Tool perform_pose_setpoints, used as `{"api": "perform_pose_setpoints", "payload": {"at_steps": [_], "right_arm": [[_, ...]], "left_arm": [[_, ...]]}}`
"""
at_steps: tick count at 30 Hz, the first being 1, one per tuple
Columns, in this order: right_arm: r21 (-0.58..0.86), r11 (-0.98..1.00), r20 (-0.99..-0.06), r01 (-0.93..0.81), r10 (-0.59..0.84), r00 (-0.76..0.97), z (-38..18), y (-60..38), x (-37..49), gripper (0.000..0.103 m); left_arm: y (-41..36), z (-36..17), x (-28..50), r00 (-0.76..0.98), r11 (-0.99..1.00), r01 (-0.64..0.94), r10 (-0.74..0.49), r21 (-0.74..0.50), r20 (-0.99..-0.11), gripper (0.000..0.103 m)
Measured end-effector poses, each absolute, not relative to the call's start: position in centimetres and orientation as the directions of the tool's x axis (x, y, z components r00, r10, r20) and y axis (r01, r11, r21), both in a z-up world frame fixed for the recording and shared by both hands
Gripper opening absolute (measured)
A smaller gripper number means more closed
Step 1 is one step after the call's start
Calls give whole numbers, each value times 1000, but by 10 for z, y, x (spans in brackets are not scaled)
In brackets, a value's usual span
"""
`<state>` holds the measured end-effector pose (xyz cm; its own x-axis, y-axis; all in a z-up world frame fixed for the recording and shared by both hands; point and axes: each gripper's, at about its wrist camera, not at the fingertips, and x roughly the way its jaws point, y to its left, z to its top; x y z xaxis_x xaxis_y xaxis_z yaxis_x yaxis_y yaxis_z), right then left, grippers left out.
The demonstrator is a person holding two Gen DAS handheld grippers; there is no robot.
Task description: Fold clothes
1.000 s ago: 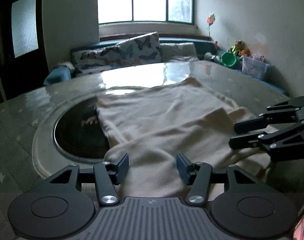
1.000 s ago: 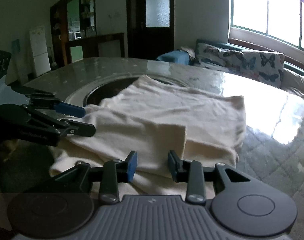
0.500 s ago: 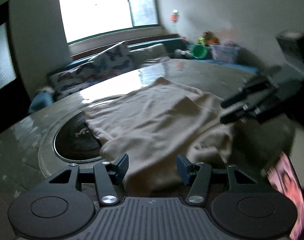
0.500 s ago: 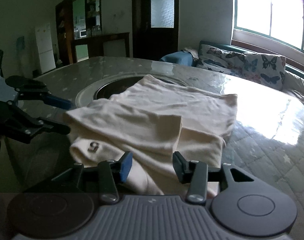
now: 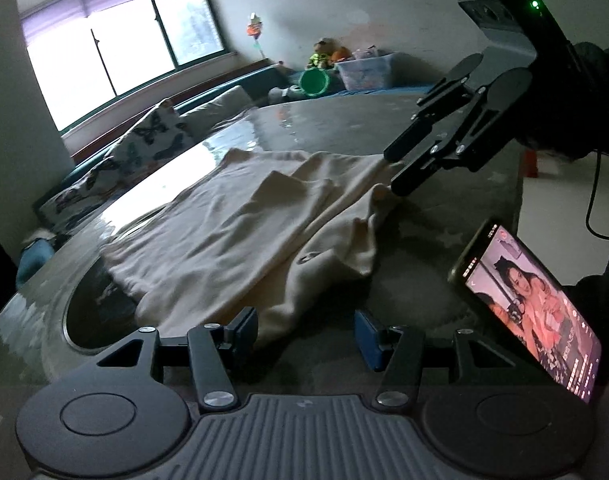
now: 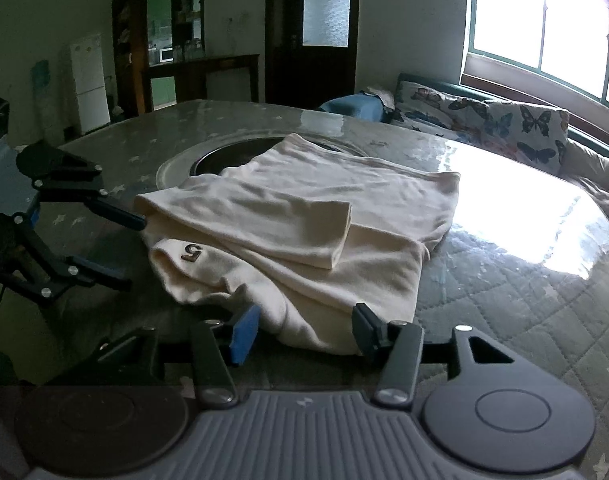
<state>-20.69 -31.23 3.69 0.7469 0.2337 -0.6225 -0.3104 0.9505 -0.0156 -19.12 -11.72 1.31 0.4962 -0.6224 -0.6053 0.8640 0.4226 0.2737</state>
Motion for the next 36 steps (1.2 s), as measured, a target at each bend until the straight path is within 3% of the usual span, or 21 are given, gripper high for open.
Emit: {"api": "perform_pose_setpoints", "payload": {"at_steps": [7,12,14,19,36], "right_arm": [[-23,947,-622,-321,238,746,37,-313,-210,56],[-23,944,-623,-328,243,743,37,-313,-213,56],[-24,944,-624,-329,243,743,37,-314,-214,57],[-28,944,-630,-330,239,739,37,-315,-217,57],[-36,942,-636,-335,237,734,35,-319,-227,59]], "left_arm": [[-121,12,-191,470,396,880,-640,264,-608,51],[-125,10,-193,463,386,884,-650,264,-603,38],[-126,9,-192,472,393,879,-646,269,-600,27],[-123,10,-185,484,434,869,-643,239,-593,16],[-124,18,-180,520,482,844,-631,233,-576,12]]}}
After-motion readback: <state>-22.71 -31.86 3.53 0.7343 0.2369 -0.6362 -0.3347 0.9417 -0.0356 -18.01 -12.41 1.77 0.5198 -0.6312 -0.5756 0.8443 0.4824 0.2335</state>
